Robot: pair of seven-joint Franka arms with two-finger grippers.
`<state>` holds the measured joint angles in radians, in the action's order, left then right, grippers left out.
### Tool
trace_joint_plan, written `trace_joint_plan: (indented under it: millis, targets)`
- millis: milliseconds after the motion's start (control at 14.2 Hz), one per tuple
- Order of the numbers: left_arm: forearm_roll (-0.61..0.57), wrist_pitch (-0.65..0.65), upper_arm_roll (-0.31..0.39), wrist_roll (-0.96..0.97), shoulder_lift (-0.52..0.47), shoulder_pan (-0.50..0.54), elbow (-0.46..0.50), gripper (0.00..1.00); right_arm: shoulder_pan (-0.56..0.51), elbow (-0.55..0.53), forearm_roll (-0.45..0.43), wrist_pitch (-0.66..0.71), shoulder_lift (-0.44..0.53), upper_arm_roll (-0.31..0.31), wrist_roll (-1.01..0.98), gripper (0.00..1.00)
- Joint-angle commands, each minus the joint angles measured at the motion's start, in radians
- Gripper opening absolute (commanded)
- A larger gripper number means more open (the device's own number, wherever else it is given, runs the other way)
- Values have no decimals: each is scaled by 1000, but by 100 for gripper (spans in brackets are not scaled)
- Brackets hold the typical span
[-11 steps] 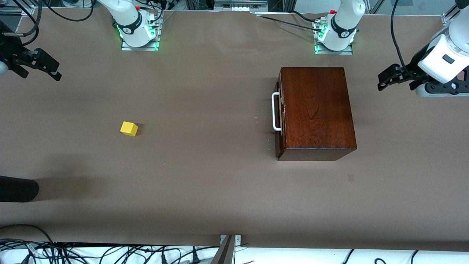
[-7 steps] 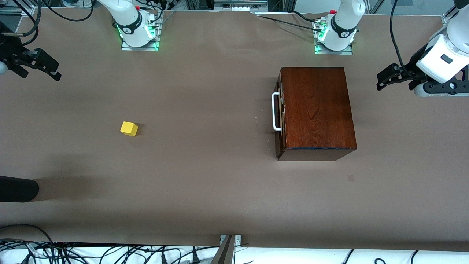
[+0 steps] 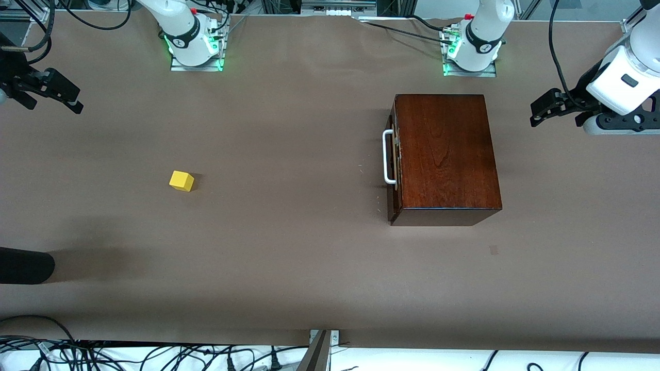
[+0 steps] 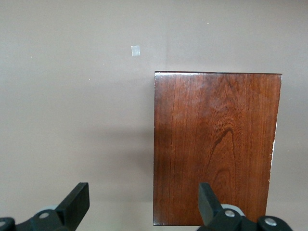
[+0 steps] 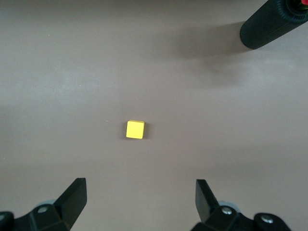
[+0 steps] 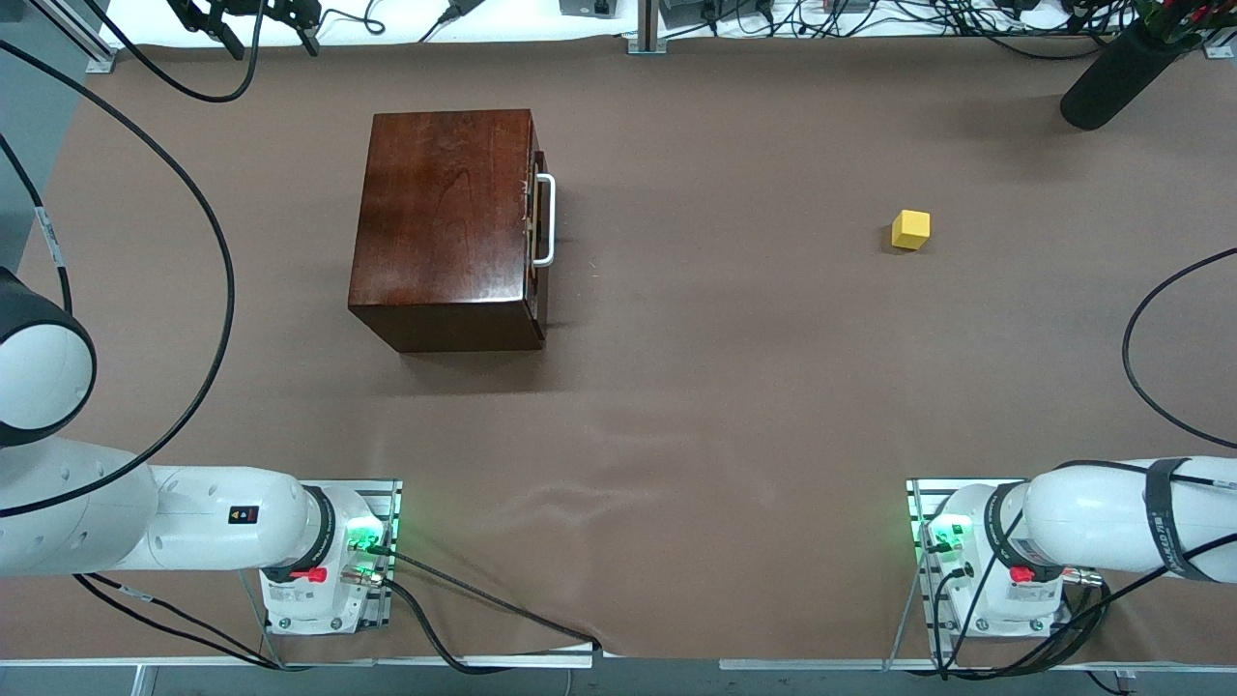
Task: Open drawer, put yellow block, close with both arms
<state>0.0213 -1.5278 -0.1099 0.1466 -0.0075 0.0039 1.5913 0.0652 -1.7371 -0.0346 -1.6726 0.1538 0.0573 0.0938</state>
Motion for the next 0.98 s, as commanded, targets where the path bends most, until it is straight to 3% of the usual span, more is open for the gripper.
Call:
trace_joint_plan:
  millis: [0,914]
  targets:
    - [0,1,-5,-4,-2,10,-7,100,-7,2,-11,7,9,-4,0,100]
    - [28,1,6,-13,4,14,-5,100,-10,-56,-27,-7,-22,-4,0,100]
